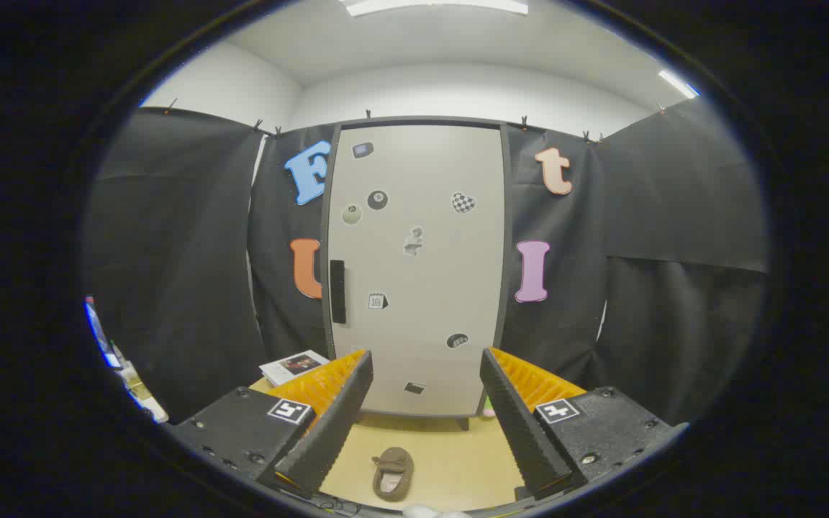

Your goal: Open the shoe cabinet door, grab the shoes and put them into the shoe cabinet, then close the shoe cabinet door.

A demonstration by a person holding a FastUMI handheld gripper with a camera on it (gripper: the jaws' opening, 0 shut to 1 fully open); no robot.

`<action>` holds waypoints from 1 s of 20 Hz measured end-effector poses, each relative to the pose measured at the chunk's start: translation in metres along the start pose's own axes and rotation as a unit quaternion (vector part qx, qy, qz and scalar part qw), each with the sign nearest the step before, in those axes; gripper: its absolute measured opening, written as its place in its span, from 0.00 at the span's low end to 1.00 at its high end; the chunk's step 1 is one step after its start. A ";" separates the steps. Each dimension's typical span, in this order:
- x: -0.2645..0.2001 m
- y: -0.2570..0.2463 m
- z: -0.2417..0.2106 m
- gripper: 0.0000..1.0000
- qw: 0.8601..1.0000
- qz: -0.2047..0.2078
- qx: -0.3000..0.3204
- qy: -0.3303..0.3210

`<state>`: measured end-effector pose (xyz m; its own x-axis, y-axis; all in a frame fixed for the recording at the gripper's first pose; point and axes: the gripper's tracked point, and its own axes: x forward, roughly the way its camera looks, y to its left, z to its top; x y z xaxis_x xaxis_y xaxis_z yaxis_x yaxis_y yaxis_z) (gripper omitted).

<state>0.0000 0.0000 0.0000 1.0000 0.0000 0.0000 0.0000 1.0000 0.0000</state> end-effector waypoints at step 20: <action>0.005 0.021 -0.018 0.98 0.999 -0.023 -0.022 0.020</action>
<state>0.0053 0.0209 -0.0183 0.9981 -0.0476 -0.0392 0.0459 0.9979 -0.0453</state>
